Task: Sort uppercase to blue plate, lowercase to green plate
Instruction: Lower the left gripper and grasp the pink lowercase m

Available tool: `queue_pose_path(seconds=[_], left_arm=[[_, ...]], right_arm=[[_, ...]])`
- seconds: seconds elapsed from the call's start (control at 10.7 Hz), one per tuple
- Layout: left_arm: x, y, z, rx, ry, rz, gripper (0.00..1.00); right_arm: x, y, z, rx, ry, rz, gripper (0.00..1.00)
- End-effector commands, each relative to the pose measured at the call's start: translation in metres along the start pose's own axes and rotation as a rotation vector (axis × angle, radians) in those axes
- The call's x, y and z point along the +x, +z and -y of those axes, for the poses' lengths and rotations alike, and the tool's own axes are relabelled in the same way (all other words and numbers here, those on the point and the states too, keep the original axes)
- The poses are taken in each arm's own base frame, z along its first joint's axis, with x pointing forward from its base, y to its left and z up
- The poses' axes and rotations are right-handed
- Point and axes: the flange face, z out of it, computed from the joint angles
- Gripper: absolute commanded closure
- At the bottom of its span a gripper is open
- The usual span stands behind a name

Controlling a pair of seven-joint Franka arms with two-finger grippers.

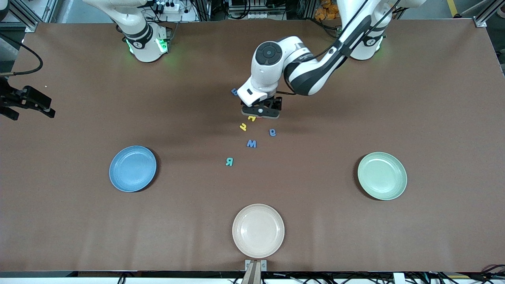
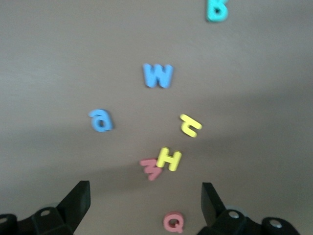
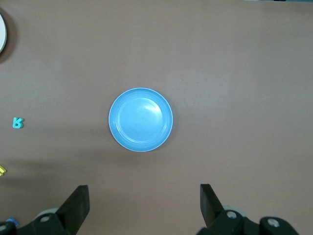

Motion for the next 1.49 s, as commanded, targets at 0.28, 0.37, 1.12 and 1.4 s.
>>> queue_pose_path(seconds=[0.28, 0.37, 1.12, 1.4], left_arm=[[-0.025, 0.044, -0.021, 0.044, 0.133, -0.024, 0.09], [-0.03, 0.052, -0.015, 0.081, 0.207, -0.04, 0.09], [-0.029, 0.085, 0.003, 0.099, 1.009, 0.054, 0.15], [-0.031, 0.1, -0.001, 0.071, 1.154, 0.056, 0.18]], right_arm=[[0.002, -0.004, -0.001, -0.008, 0.006, -0.003, 0.0], [0.002, -0.004, -0.001, -0.008, 0.006, -0.003, 0.0], [0.002, -0.004, -0.001, -0.008, 0.006, -0.003, 0.0], [0.002, -0.003, -0.001, -0.006, 0.006, -0.002, 0.0]])
